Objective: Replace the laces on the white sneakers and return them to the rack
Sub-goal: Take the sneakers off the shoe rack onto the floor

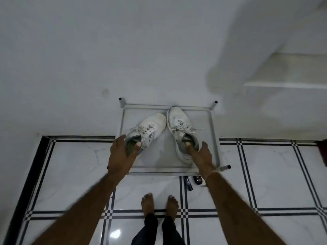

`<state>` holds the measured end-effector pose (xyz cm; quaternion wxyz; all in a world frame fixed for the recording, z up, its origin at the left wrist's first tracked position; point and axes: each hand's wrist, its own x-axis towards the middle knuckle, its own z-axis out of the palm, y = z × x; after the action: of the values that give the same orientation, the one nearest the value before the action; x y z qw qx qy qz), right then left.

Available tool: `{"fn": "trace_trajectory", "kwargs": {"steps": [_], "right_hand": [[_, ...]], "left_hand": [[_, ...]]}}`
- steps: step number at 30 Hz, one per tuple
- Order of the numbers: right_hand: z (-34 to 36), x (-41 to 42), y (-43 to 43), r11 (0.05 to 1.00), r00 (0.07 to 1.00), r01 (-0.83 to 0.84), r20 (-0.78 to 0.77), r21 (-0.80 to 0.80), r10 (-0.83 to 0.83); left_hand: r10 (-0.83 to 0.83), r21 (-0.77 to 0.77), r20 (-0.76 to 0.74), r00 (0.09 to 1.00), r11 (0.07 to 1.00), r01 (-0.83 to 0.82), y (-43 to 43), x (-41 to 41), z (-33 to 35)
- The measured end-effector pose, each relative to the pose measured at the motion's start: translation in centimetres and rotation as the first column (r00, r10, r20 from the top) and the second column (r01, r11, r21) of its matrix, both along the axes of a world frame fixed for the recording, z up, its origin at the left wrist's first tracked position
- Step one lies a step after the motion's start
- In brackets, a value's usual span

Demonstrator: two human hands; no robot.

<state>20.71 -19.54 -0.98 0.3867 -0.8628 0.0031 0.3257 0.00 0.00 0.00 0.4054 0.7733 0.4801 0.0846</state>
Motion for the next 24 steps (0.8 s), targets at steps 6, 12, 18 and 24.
{"fn": "trace_trajectory", "kwargs": {"steps": [6,12,18,24], "right_hand": [[-3.6,2.2,0.4,0.999,0.997,0.011,-0.079,0.047,-0.007],[-3.0,1.0,0.7,0.99,0.997,0.033,-0.073,0.136,-0.023],[-3.0,0.0,0.8,0.979,0.987,0.034,-0.16,0.2,-0.002],[-3.7,1.2,1.0,0.961,0.955,0.118,-0.294,0.25,-0.041]], "left_hand": [[0.009,0.012,-0.404,0.915,1.0,-0.004,3.9,3.6,-3.9],[0.118,-0.02,-0.444,0.888,0.99,-0.141,2.3,4.9,-4.0],[0.27,-0.204,-0.216,0.938,0.927,-0.314,-5.4,8.5,-3.9],[0.504,-0.58,-0.021,0.864,0.697,-0.421,-7.4,8.6,-4.3]]}}
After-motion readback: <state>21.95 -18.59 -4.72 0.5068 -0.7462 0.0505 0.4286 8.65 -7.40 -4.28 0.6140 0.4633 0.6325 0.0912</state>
